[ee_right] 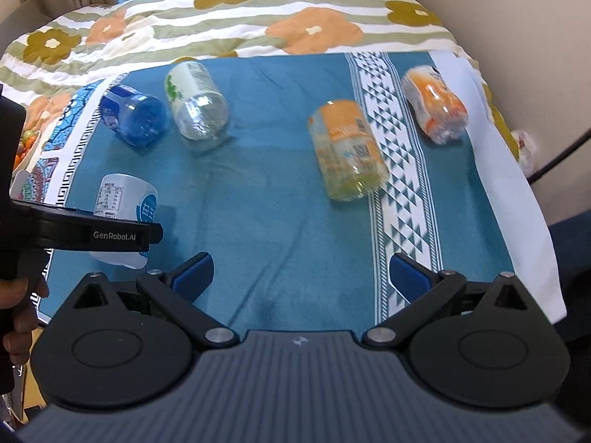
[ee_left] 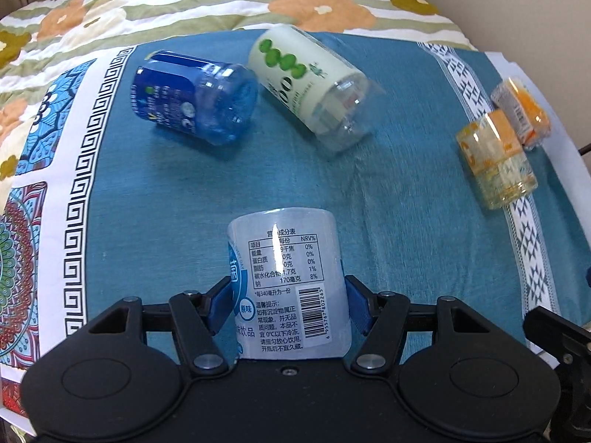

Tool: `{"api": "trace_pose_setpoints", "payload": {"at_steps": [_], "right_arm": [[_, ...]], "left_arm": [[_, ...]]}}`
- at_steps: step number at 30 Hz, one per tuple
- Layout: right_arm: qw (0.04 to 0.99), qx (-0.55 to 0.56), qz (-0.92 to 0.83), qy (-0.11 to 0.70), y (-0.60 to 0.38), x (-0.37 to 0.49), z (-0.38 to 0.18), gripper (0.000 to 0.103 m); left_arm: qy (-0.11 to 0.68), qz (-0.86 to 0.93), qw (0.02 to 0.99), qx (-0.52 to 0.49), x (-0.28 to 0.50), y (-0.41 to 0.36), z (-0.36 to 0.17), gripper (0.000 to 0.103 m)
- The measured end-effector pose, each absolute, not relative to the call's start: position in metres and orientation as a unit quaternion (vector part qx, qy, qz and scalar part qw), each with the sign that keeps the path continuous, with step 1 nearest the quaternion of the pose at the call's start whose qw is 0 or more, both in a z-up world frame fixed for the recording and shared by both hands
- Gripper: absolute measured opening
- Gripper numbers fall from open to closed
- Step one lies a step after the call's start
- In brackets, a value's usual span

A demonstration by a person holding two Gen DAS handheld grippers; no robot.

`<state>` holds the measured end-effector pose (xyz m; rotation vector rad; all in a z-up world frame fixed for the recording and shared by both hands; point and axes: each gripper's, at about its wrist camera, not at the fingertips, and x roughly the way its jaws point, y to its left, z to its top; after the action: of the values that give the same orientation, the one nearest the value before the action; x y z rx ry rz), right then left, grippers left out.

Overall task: Flip cup upright
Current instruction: 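Lift the white cup off the cloth with the left gripper, then lower the cup and open the left gripper while the right gripper grasps the cup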

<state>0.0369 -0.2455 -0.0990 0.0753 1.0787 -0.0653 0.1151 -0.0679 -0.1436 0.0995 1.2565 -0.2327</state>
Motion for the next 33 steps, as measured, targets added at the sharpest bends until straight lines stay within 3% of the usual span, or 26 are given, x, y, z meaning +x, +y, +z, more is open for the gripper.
{"api": "trace_pose_setpoints", "payload": {"at_steps": [10,14,21,25,33], "right_arm": [[0.855,0.042,-0.033,0.516,-0.255,0.033,-0.102,0.103],[0.855,0.042,-0.034,0.515,-0.255,0.033,-0.102,0.103],[0.856,0.044,-0.034,0.514,-0.257,0.033,-0.1,0.103],[0.859,0.044,-0.034,0.51,-0.257,0.033,-0.095,0.103],[0.866,0.067,-0.011,0.496,-0.252,0.045,-0.068,0.103]], "left_arm": [[0.586,-0.109,0.8,0.071,0.114,-0.081,-0.153,0.069],[0.581,-0.111,0.802,0.082,0.113,-0.084,-0.154,0.083],[0.574,-0.118,0.806,0.081,0.11,-0.086,-0.149,0.084],[0.562,-0.121,0.814,0.079,0.105,-0.085,-0.139,0.096],[0.541,-0.122,0.83,0.062,0.083,-0.062,-0.102,0.096]]}}
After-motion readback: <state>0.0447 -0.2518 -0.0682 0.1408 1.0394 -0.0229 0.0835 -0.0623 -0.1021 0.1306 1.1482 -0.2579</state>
